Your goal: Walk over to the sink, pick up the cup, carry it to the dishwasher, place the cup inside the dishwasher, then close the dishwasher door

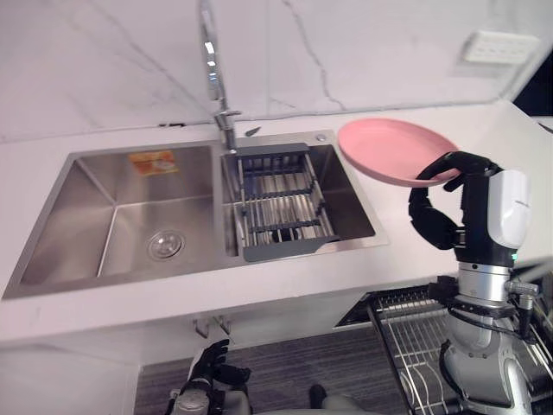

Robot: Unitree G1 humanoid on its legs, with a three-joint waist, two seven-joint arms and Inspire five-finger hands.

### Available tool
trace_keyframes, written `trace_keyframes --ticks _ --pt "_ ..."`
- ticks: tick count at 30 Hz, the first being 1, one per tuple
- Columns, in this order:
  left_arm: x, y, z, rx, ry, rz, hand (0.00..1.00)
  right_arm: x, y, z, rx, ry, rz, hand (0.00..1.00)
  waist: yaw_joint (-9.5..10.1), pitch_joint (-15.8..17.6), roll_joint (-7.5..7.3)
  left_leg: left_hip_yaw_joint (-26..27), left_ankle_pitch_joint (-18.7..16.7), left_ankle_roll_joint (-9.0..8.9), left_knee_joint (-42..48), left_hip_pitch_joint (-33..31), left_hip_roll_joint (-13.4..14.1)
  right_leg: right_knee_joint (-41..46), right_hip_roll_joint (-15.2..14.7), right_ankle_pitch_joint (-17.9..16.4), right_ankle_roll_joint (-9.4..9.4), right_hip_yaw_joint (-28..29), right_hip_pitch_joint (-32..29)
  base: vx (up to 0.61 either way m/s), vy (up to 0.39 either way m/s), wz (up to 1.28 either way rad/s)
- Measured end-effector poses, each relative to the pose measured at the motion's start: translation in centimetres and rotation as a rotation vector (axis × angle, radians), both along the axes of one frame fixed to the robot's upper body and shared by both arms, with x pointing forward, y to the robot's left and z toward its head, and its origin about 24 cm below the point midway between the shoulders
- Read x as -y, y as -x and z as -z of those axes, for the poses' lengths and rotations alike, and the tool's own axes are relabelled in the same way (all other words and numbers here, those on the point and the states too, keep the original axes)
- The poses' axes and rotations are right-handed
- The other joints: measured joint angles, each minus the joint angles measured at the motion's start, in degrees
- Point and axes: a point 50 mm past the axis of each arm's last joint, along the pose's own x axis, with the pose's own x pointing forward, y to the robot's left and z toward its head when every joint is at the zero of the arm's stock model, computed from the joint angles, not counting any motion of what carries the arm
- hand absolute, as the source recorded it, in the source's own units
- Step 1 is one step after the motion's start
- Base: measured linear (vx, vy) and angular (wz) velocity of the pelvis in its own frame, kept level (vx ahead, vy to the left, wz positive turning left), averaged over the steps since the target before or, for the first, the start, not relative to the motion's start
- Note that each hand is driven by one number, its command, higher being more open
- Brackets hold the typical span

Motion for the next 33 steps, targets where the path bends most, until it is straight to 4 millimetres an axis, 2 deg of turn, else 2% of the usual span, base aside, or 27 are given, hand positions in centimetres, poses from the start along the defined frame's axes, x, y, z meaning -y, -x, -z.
trace_keyframes --ticks 3,5,6,7,8,9,10,11,12,13,14,15,17,18,22,26,33 --pt "-0.2 0.0 0.0 -0.004 -0.002 -0.01 0.9 0.7 0.6 0.9 -0.042 -0.039 0.063 0.3 -0.74 0.19 -0.32 3.4 -0.68 0.72 0.64 -0.5 -0.27 0.37 0.14 0.94 0.97 4.56 -2.67 -0.02 0.092 -0.81" --pt "-0.5 0.1 0.0 -0.011 0.006 -0.052 0.9 0.7 0.1 1.7 -0.074 -0.07 0.087 0.3 -0.25 0.32 -0.49 8.4 -1.05 1.65 0.8 -0.67 -0.06 0.12 0.54 3.59 2.0 9.16 -5.33 -0.02 0.132 -1.21" --pt "-0.7 0.1 0.0 -0.012 0.013 -0.076 0.9 0.7 -0.1 2.0 -0.087 -0.075 0.089 0.3 -0.01 0.3 -0.45 9.83 -1.14 1.83 0.76 -0.66 0.28 0.27 0.85 5.15 1.84 8.9 -6.38 -0.05 0.121 -1.41" --pt "-0.8 0.2 0.1 -0.015 0.027 -0.118 0.9 0.7 -0.6 2.6 -0.114 -0.082 0.098 0.3 0.75 0.42 -0.29 11.73 -1.05 2.28 0.12 -0.39 1.09 -0.09 1.37 8.19 0.24 5.73 -7.62 -0.07 0.043 -1.37" --pt "-0.7 0.2 0.1 -0.019 0.04 -0.142 0.9 0.9 -0.9 3.2 -0.147 -0.091 0.117 0.3 1.16 1.0 -0.27 14.52 -0.35 2.82 -1.01 0.57 2.42 -1.49 0.91 9.33 -2.2 0.38 -7.15 -0.1 0.022 -1.34" --pt "-0.9 0.1 0.0 -0.014 0.045 -0.16 0.9 0.9 -1.0 3.3 -0.16 -0.087 0.131 0.3 1.28 2.03 -0.49 16.43 -0.04 2.91 -1.42 1.74 2.56 3.82 0.02 5.35 -4.37 -5.61 -8.08 -0.11 -0.03 -0.81" --pt "-1.0 0.1 0.0 -0.015 0.046 -0.166 0.9 1.0 -1.0 3.4 -0.164 -0.084 0.135 0.3 1.17 2.25 -0.58 17.13 0.0 2.93 -1.5 2.14 2.57 7.5 -0.66 2.75 -4.54 -8.12 -8.67 -0.15 -0.051 -0.62" --pt "-1.0 0.1 0.1 -0.018 0.042 -0.172 0.9 1.0 -0.9 3.4 -0.169 -0.078 0.138 0.3 0.97 2.44 -0.81 18.69 -0.03 2.91 -1.31 2.97 2.53 15.24 -2.51 -1.89 -4.0 -12.26 -9.11 -0.15 -0.046 -0.62" --pt "-1.2 0.1 0.0 -0.01 0.034 -0.173 0.9 0.9 -1.0 3.4 -0.169 -0.07 0.135 0.3 0.98 2.35 -1.37 20.11 -0.42 2.47 -0.84 3.38 2.47 18.62 -4.03 -4.87 -3.64 -14.01 -8.7 -0.14 -0.067 -0.62" --pt "-1.4 0.2 0.0 -0.01 0.031 -0.19 0.9 0.8 -1.0 3.4 -0.168 -0.062 0.133 0.3 1.0 2.26 -1.87 20.35 -1.37 2.57 -0.07 3.25 2.23 17.12 -4.56 -5.9 -2.68 -14.29 -7.79 -0.12 -0.138 -0.53" --pt "-1.6 0.2 0.0 -0.011 0.016 -0.2 0.9 1.0 -1.1 3.6 -0.179 -0.036 0.138 0.3 0.81 2.55 -1.78 19.85 -2.32 1.39 1.46 2.66 2.44 13.34 -3.43 -6.16 -1.89 -13.95 -6.83 -0.13 -0.144 -0.52" --pt "-1.4 0.5 0.0 -0.005 0.023 -0.199 0.9 1.3 -1.1 4.2 -0.217 -0.023 0.144 0.3 1.24 1.97 -0.96 18.65 -2.1 1.44 -0.4 3.29 2.78 8.85 -1.62 -4.37 -2.61 -13.08 -5.32 -0.1 -0.116 -0.57" --pt "-1.1 0.6 0.0 0.001 0.028 -0.179 0.9 1.5 -1.0 5.1 -0.26 -0.028 0.154 0.3 1.45 1.41 -0.79 18.68 -0.23 1.01 -4.64 5.4 2.83 4.12 -0.49 -2.24 -2.5 -12.83 -3.51 -0.01 -0.046 -0.64" --pt "-1.1 0.7 0.0 -0.002 0.02 -0.155 0.9 1.7 -0.6 5.6 -0.283 -0.028 0.165 0.3 1.32 0.88 -0.65 18.94 0.55 0.61 -6.16 6.02 2.75 2.08 -0.11 -0.31 -2.7 -12.35 -3.11 0.03 -0.054 -0.52" --pt "-0.8 1.0 0.2 -0.02 0.013 -0.125 0.9 2.8 0.8 7.5 -0.374 -0.039 0.22 0.3 0.7 0.05 -0.13 18.97 1.83 0.2 -8.35 7.82 2.59 -1.46 0.47 3.31 -3.02 -12.09 -1.12 0.09 -0.01 -0.2" --pt "-0.6 1.1 0.3 -0.026 0.011 -0.112 0.9 4.0 1.6 9.7 -0.472 -0.09 0.27 0.3 0.67 -0.18 0.21 17.29 2.1 0.16 -9.79 9.17 1.81 -3.94 0.03 3.65 -2.74 -12.92 1.34 0.09 0.041 0.11" --pt "0.0 1.2 0.4 -0.03 0.02 -0.09 0.9 4.5 1.8 11.6 -0.547 -0.161 0.28 0.3 1.05 -1.0 1.44 15.82 2.62 0.94 -11.36 9.32 0.51 -5.92 -1.03 3.99 -2.16 -14.24 2.55 0.03 0.035 0.14"
